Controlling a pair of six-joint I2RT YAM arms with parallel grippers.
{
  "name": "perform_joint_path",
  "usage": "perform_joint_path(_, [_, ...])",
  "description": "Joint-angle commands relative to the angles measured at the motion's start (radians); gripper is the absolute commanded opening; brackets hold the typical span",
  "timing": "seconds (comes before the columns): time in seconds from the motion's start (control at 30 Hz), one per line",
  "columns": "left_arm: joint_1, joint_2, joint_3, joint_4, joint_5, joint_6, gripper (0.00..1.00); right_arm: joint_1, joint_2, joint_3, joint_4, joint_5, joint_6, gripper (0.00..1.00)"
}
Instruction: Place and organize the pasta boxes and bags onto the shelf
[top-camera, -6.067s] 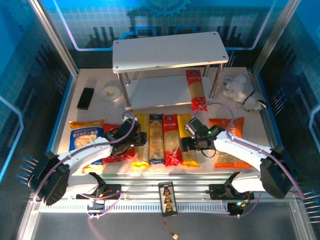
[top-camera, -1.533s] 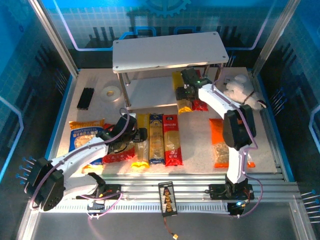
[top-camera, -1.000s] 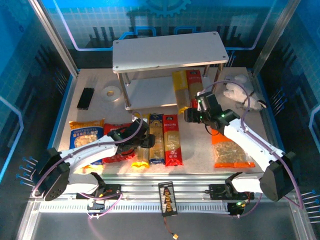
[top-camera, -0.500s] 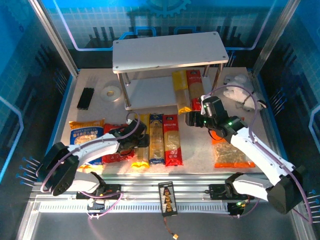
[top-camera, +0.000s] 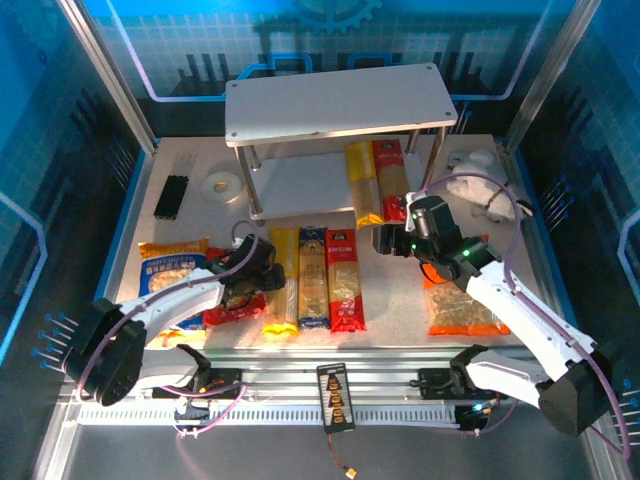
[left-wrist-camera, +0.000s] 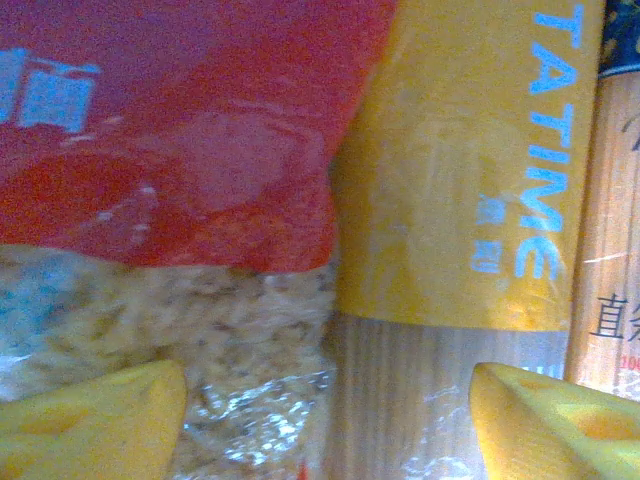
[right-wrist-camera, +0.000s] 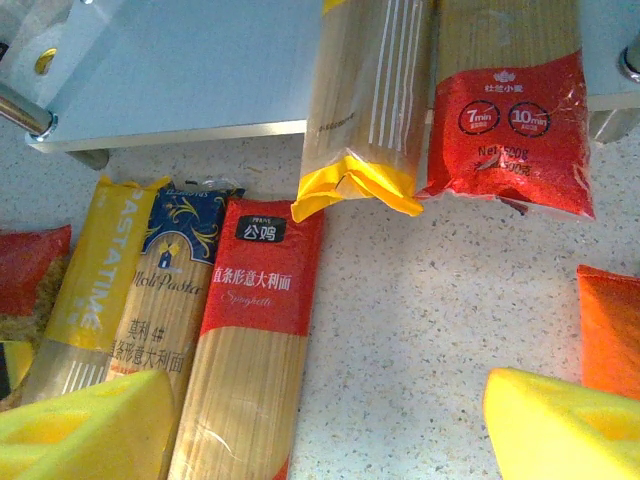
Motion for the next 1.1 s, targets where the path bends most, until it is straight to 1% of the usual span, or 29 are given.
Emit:
perform_joint_path(0.0, [0.022, -0.028, -0.019, -0.076, -0.039, 0.021, 0.77, 0.006, -0.023, -0.012, -0.006, 0.002, 0.011, 0.82])
perform_joint_path(0.1, [0.027, -0.016, -0.008, -0.078, -0.035, 0.033, 0.75, 0.006, -0.025, -0.011, -0.007, -0.002, 0.012, 0.82])
perform_joint_path(0.2, [0.014, -0.022, 0.010, -0.061, -0.004, 0.038, 0.73, 0.006, -0.029, -0.012, -0.011, 0.003, 0.011, 0.82])
perform_joint_path(0.37, [-0.088, -0.049, 0.101, -0.074, -0.049, 0.039, 0.74, 0.007, -0.027, -0.012, -0.010, 0.011, 0.010, 0.84])
perform_joint_path(0.47, [-0.148, -0.020, 0.162, -0.076, -0.051, 0.036, 0.74, 0.005, -0.013, -0.010, -0.012, 0.009, 0.013, 0.84])
perform_joint_path(0.57, [-0.189, 0.031, 0.194, -0.061, -0.047, 0.026, 0.75, 0.006, -0.005, -0.008, -0.009, 0.002, 0.013, 0.84])
perform_joint_path(0.73, [-0.198, 0.118, 0.198, -0.039, -0.036, 0.004, 0.74, 0.004, -0.005, -0.005, -0.012, 0.000, 0.008, 0.84])
perform_joint_path(0.87, [-0.198, 0.185, 0.215, -0.088, -0.084, 0.004, 0.76, -0.002, -0.011, -0.008, -0.014, -0.004, 0.004, 0.84])
perform_joint_path(1.07, [-0.196, 0.225, 0.222, -0.122, -0.116, 0.004, 0.78, -0.017, -0.029, -0.023, -0.009, -0.014, 0.003, 0.84])
